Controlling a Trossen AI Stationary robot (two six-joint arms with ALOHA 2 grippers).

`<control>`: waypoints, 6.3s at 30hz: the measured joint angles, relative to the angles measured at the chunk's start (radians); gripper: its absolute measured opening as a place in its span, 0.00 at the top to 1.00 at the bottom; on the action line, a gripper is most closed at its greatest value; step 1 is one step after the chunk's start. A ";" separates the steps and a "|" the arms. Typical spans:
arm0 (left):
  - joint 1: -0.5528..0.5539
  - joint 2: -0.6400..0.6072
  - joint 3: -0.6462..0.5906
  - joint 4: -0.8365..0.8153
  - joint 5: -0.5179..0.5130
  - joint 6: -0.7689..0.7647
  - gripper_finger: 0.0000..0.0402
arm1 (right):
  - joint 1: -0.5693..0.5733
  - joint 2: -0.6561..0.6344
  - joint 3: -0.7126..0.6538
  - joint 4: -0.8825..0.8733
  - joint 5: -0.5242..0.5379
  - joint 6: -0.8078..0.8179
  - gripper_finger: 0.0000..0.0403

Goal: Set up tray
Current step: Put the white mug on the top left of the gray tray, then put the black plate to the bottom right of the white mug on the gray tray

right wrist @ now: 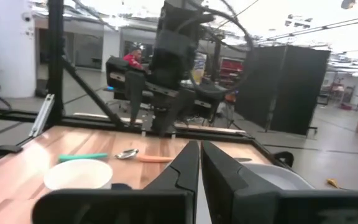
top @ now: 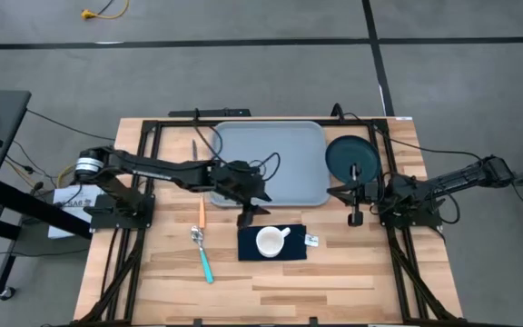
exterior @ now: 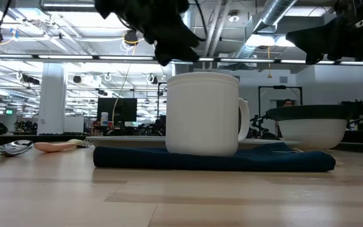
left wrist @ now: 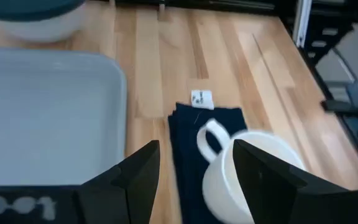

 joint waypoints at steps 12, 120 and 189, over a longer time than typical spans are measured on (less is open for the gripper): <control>-0.086 0.082 0.133 -0.241 -0.170 -0.099 0.52 | 0.000 0.000 0.000 -0.018 -0.004 -0.001 0.97; 0.564 0.258 0.550 -0.924 -0.369 0.025 1.00 | -0.001 -0.001 0.000 -0.035 -0.003 0.000 0.97; 0.814 0.295 0.594 -0.996 -0.244 0.072 0.65 | -0.001 -0.001 0.000 -0.044 0.001 -0.008 0.97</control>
